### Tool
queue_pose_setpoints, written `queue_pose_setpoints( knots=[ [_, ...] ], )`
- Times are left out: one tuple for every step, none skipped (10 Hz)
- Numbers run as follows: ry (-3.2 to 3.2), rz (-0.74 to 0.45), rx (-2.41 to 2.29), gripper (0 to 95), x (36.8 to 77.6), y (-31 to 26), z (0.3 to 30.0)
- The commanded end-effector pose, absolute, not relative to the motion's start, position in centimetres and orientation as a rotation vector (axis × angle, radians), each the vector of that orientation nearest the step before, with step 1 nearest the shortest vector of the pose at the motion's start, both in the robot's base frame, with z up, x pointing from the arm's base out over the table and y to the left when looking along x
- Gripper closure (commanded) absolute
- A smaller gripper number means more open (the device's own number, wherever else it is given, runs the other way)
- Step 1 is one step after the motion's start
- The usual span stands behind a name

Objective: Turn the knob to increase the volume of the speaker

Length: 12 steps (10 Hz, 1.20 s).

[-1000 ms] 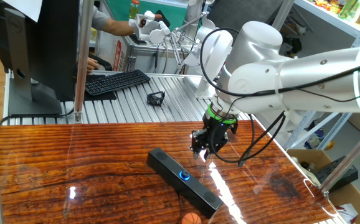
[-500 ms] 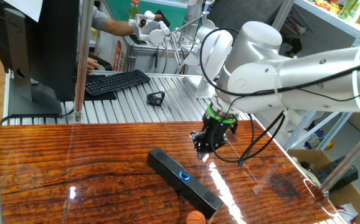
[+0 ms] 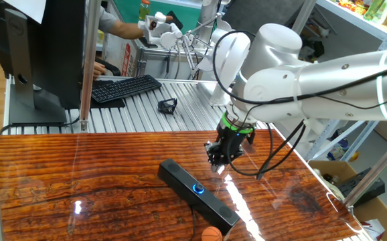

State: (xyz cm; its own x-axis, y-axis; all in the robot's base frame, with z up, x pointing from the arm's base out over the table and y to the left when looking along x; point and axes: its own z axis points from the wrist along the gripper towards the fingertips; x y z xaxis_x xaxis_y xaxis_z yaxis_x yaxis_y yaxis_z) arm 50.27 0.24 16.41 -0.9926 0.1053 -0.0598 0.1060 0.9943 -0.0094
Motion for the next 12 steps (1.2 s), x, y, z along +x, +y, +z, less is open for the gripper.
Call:
queue_pose_setpoints(
  knots=[
    [3.081, -0.022, 0.116, 95.0, 50.3, 0.3, 16.3],
    [3.082, -0.023, 0.094, 95.0, 50.3, 0.3, 16.2],
    [3.084, -0.024, 0.059, 95.0, 50.4, 0.4, 16.0],
    [3.085, -0.025, 0.021, 95.0, 50.5, 0.5, 15.7],
    [3.085, -0.027, -0.003, 95.0, 50.6, 0.6, 15.4],
    [3.084, -0.028, -0.026, 95.0, 50.7, 0.7, 15.0],
    [3.084, -0.03, -0.052, 95.0, 50.8, 0.8, 14.7],
    [3.084, -0.032, -0.081, 95.0, 50.9, 0.9, 14.4],
    [3.083, -0.033, -0.105, 95.0, 50.9, 0.9, 14.0],
    [3.083, -0.033, -0.129, 95.0, 51.0, 1.0, 13.7],
    [3.082, -0.034, -0.162, 95.0, 51.1, 1.1, 13.4],
    [3.082, -0.034, -0.172, 95.0, 51.1, 1.1, 13.3]
  ],
)
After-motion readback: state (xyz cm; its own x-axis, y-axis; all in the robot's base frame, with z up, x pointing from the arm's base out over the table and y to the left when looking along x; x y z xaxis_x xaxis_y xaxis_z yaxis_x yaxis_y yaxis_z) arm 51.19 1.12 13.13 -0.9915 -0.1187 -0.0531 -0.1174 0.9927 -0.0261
